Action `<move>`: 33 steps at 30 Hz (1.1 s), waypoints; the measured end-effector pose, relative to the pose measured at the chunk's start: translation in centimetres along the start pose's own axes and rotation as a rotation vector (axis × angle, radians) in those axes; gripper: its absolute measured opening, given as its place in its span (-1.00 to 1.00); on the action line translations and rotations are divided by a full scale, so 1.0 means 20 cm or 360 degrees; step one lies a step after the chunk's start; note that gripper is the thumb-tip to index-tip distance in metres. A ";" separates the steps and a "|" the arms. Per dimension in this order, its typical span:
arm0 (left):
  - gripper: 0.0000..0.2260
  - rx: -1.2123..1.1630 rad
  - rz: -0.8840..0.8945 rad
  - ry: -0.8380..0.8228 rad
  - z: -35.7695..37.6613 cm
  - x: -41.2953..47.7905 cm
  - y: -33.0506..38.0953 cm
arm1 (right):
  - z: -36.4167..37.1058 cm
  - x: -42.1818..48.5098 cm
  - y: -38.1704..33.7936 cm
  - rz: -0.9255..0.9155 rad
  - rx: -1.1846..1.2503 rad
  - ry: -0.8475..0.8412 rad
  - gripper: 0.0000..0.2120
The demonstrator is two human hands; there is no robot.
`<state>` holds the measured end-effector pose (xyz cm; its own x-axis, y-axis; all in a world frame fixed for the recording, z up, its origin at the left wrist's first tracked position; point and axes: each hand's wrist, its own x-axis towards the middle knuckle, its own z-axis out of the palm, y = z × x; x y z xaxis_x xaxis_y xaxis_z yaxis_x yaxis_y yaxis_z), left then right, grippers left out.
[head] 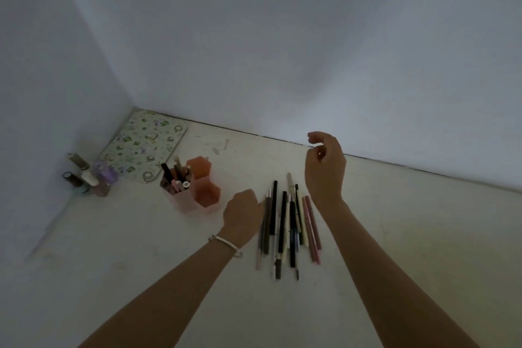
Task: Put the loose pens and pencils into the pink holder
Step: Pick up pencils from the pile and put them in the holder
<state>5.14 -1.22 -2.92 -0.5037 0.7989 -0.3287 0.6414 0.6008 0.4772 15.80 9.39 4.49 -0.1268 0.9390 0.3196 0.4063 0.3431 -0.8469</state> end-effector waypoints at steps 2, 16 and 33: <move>-0.67 -0.0030 -0.0116 -0.0097 0.07 0.01 -0.02 | -0.04 -0.01 0.05 0.0043 -0.0028 -0.0015 -0.63; -0.88 -0.0420 -0.0097 0.0149 -0.03 0.02 0.00 | 0.09 -0.08 0.23 0.0228 -0.0366 -0.0497 -0.77; -0.49 -0.1217 0.0377 0.1127 -0.69 -0.14 -0.12 | 0.36 0.09 0.23 0.0297 -0.0804 -0.0686 -0.85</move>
<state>-3.03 -5.28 8.15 -0.7930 0.5461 0.2700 0.3574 0.0581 0.9322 10.92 12.82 -1.84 -0.3199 0.9423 -0.0985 0.8150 0.2207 -0.5358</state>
